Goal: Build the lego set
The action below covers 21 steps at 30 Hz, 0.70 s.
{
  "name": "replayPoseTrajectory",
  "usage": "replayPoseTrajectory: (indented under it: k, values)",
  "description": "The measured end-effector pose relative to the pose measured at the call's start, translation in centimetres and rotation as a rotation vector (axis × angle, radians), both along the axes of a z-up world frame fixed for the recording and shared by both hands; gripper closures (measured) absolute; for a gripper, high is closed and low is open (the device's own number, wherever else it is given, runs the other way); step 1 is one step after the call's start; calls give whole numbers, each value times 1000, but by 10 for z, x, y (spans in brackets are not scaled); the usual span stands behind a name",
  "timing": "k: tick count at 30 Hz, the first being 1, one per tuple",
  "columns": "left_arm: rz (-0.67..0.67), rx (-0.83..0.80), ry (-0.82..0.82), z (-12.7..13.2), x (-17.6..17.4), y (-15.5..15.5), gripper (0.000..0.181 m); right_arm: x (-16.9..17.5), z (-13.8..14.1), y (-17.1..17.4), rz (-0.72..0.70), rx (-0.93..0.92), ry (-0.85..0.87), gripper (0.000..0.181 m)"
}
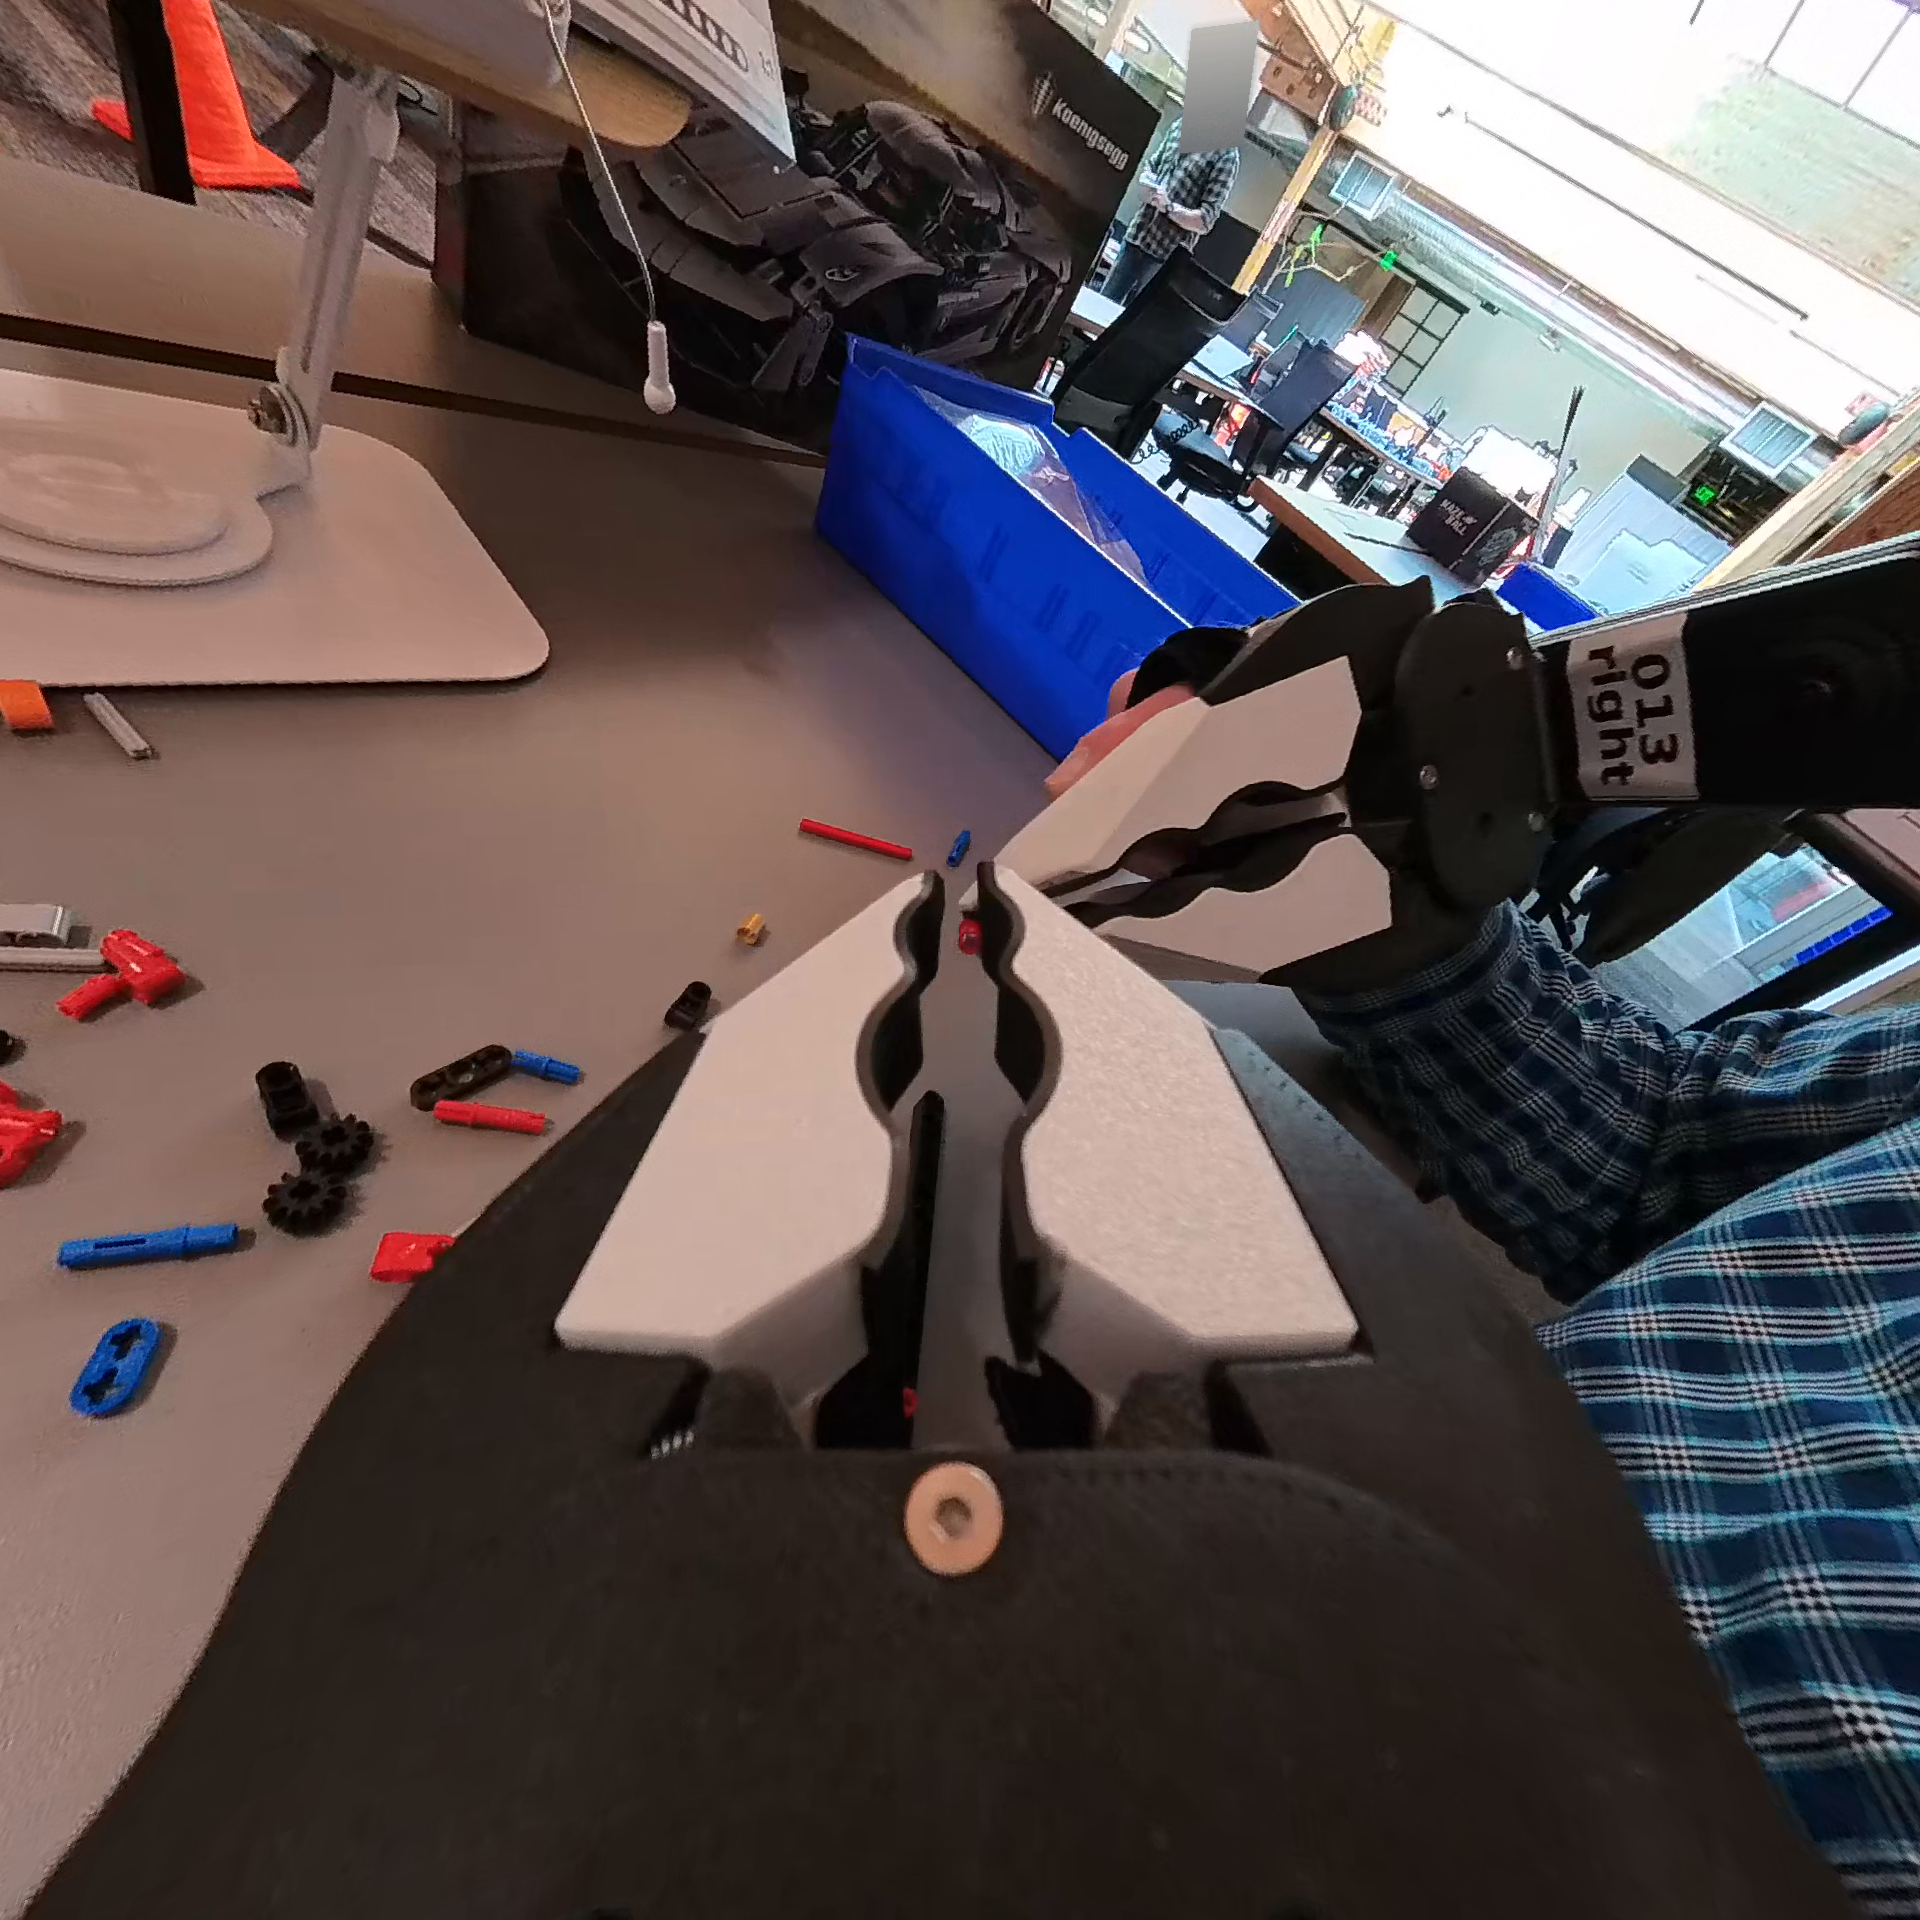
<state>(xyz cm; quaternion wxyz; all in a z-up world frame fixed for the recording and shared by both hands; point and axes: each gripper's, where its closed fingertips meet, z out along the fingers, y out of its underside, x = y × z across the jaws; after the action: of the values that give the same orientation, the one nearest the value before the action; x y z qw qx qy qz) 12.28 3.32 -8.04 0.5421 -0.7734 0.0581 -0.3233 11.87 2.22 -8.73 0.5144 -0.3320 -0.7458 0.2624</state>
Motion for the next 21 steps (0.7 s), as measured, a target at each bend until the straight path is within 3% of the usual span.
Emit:
replayPoseTrajectory:
  k: [21]
  values:
    - [-25, 2, -74, 9, -4, -6, 175, 1, 9, 3, -18, -8, 35, 179]
